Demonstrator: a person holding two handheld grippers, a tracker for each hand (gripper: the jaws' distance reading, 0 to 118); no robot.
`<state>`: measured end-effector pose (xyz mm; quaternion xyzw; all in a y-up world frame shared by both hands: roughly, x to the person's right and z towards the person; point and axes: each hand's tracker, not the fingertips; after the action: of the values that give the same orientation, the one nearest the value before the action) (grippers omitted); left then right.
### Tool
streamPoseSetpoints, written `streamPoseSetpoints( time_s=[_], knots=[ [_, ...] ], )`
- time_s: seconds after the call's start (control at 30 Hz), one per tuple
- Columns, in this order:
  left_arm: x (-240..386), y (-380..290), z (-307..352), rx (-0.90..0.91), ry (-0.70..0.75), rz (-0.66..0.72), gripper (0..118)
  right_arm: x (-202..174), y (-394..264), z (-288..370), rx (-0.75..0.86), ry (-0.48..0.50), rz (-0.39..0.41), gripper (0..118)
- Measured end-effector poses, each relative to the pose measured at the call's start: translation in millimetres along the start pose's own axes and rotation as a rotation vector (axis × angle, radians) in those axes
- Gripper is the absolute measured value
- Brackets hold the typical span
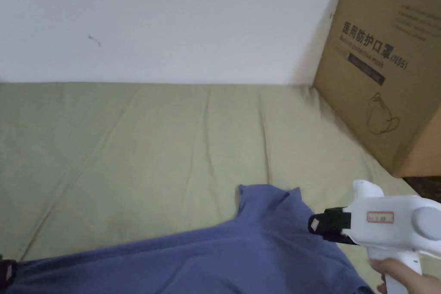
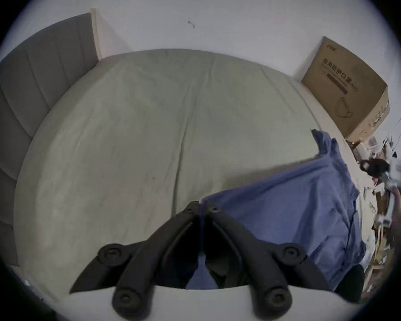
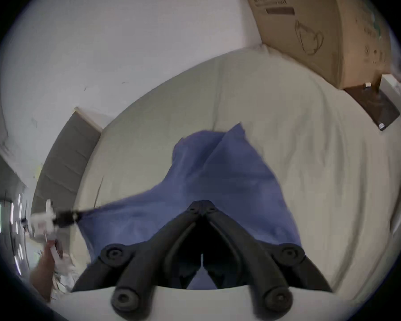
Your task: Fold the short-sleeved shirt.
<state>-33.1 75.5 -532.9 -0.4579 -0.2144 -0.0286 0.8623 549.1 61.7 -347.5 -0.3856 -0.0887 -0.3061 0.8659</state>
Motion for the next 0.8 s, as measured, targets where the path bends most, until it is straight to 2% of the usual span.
streamPoseSetpoints(
  time_s=[0.03, 0.07, 0.1, 0.13, 0.17, 0.2, 0.3, 0.37, 0.47, 0.53, 0.6, 0.63, 0.67, 0.7, 0.73, 0.77, 0.8],
  knots=[
    [-0.6, 0.3, 3.7, 0.009, 0.003, 0.009, 2, 5.6, 15.6, -11.5, 0.005, -0.053, -0.019, 0],
    [-2.5, -0.2, 6.7, 0.014, -0.005, 0.017, 2, 9.9, 29.7, -23.1, -0.008, -0.117, -0.032, 9],
    [-3.9, -0.6, 8.2, 0.012, -0.013, 0.021, 2, 14.2, 41.7, -35.7, -0.032, -0.155, -0.036, 43],
    [-0.8, 3.5, 7.6, 0.011, -0.016, 0.026, 2, 20.2, 53.3, -52.6, -0.104, -0.175, -0.034, 85],
    [-1.2, 4.4, 6.7, 0.009, -0.026, 0.037, 2, 24.7, 60.6, -66.3, -0.175, -0.17, -0.044, 114],
    [-2.2, 4.3, 5.9, 0.008, -0.032, 0.048, 2, 27.3, 66.2, -75.3, -0.201, -0.178, -0.039, 115],
    [3.0, 9.8, 0.9, 0.0, -0.03, 0.043, 2, 24.2, 76.0, -99.8, -0.223, -0.295, 0.071, 115],
    [4.3, 10.2, -1.6, -0.011, -0.023, 0.023, 2, 22.5, 80.3, -115.0, -0.258, -0.303, 0.123, 115],
    [8.0, 13.6, -6.1, -0.025, -0.014, 0.006, 2, 21.5, 80.8, -137.0, -0.347, -0.331, 0.144, 112],
    [8.6, 15.0, -8.5, -0.029, -0.006, -0.001, 2, 19.2, 77.7, -141.5, -0.338, -0.383, 0.171, 108],
    [8.5, 14.8, -8.9, -0.03, -0.004, -0.001, 2, 14.5, 73.7, -138.7, -0.319, -0.381, 0.179, 100],
    [8.3, 14.4, -8.5, -0.03, -0.005, 0.002, 2, 10.7, 71.9, -133.2, -0.294, -0.379, 0.21, 88],
    [8.0, 15.3, -8.5, -0.031, -0.006, 0.003, 2, 6.4, 70.0, -127.7, -0.267, -0.381, 0.245, 62],
    [7.9, 15.1, -7.0, -0.03, -0.006, 0.005, 2, 0.3, 66.9, -118.5, -0.247, -0.38, 0.27, 28],
    [7.6, 14.5, -4.1, -0.026, -0.011, 0.011, 2, -3.0, 65.1, -111.2, -0.241, -0.312, 0.281, 0],
    [7.0, 14.2, -0.8, -0.022, -0.025, 0.022, 2, -6.2, 62.5, -105.5, -0.258, -0.215, 0.268, 0],
    [6.7, 14.4, 1.9, -0.022, -0.032, 0.027, 2, -9.7, 56.6, -95.1, -0.23, -0.192, 0.266, 0]
  ],
)
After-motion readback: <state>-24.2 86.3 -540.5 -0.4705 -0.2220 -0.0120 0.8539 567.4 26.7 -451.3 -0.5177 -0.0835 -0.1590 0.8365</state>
